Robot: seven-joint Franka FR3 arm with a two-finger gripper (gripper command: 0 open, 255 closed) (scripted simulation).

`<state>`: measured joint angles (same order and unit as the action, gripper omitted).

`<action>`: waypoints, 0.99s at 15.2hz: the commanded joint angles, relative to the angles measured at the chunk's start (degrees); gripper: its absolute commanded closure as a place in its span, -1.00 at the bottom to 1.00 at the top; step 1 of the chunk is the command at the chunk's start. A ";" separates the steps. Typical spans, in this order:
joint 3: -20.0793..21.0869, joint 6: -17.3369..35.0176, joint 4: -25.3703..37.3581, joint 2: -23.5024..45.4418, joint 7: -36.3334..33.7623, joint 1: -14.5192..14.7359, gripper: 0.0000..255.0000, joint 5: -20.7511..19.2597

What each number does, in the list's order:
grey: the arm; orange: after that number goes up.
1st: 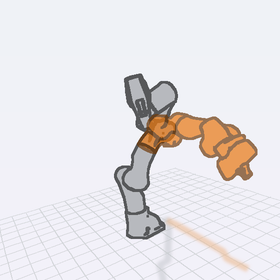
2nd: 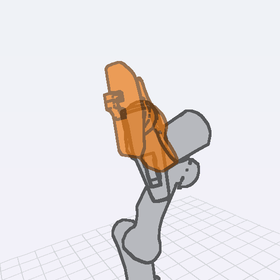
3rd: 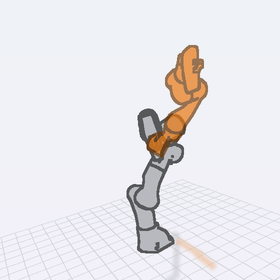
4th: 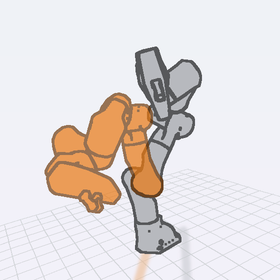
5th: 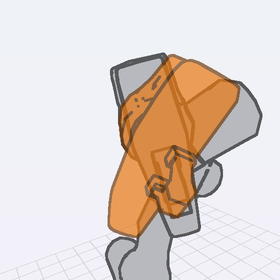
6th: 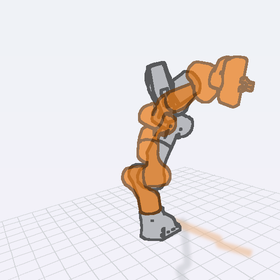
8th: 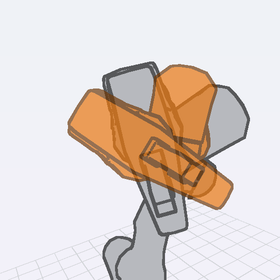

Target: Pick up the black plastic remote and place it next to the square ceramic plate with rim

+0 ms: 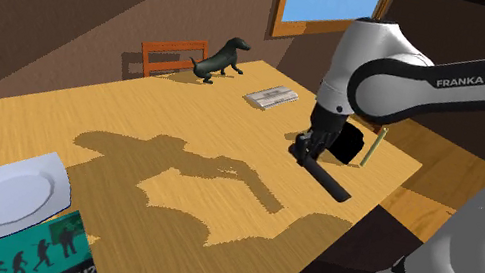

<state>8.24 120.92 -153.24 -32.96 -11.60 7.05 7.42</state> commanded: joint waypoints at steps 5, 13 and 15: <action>6.04 1.98 8.71 10.14 -7.60 2.19 1.00 1.31; 12.90 2.67 23.17 24.93 -18.50 3.64 1.00 -1.94; 14.25 2.32 27.35 28.87 -21.41 4.14 1.00 -3.59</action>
<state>21.62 123.23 -128.36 -6.63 -31.15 10.92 4.81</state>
